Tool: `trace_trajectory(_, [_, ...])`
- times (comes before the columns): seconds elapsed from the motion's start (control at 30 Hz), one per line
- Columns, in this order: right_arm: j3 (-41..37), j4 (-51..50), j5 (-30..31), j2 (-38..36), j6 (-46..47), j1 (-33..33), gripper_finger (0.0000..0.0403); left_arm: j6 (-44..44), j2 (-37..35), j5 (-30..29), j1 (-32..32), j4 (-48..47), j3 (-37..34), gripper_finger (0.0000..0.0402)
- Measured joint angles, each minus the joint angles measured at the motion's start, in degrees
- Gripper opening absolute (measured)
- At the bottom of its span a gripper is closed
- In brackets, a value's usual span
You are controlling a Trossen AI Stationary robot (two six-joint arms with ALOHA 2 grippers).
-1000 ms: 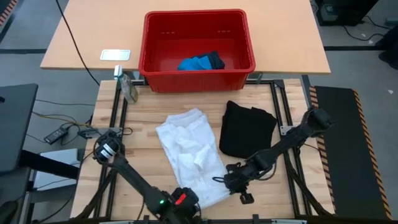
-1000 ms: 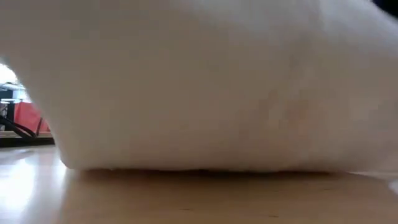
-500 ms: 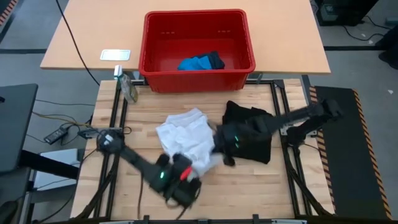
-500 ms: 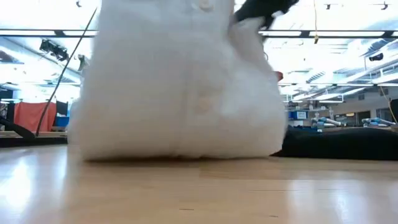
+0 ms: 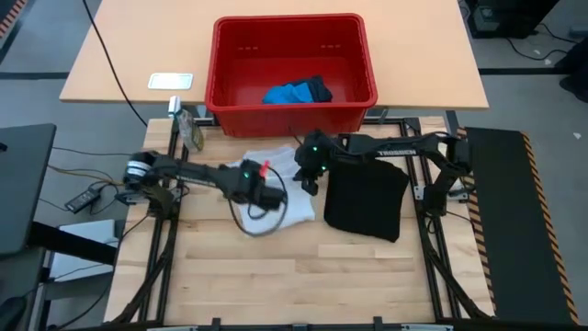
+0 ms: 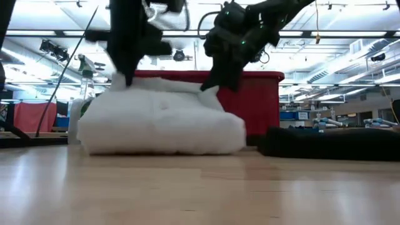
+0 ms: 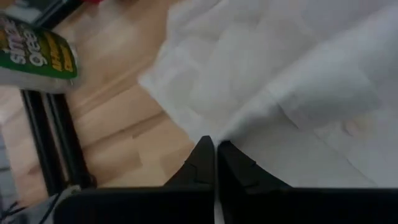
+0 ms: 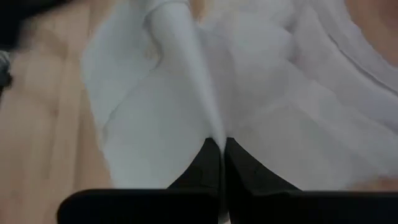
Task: Fold laundry
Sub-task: Fold the white polo shirt on the table
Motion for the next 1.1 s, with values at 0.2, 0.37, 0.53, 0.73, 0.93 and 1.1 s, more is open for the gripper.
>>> trace_trajectory(0.2, [-0.1,8.79,1.87,4.57,0.28,-3.1,0.0009,9.61,-7.69,0.79,10.02,16.9,-15.01,0.0013])
trace_trajectory(0.37, [-0.08,15.52,10.47,8.28,4.14,-5.02,0.0009,17.8,-8.45,-1.72,17.98,24.22,-19.17,0.0016])
trace_trajectory(0.53, [-0.08,19.55,17.27,11.18,5.75,-7.11,0.0009,27.1,-8.43,-3.71,26.19,37.31,-24.15,0.0017])
trace_trajectory(0.73, [-0.08,26.77,21.59,13.81,7.34,-9.3,0.0027,33.7,-8.46,-2.99,33.53,48.72,-28.16,0.0018])
trace_trajectory(0.93, [-0.11,27.35,25.9,13.47,4.96,-10.13,0.0073,38.25,-8.41,-3.93,38.16,55.98,-31.62,0.0018])
trace_trajectory(1.1, [-0.11,28.87,27.21,13.27,2.44,-10.17,0.0117,39.24,-8.37,-1.6,40.19,60.14,-34.42,0.0018])
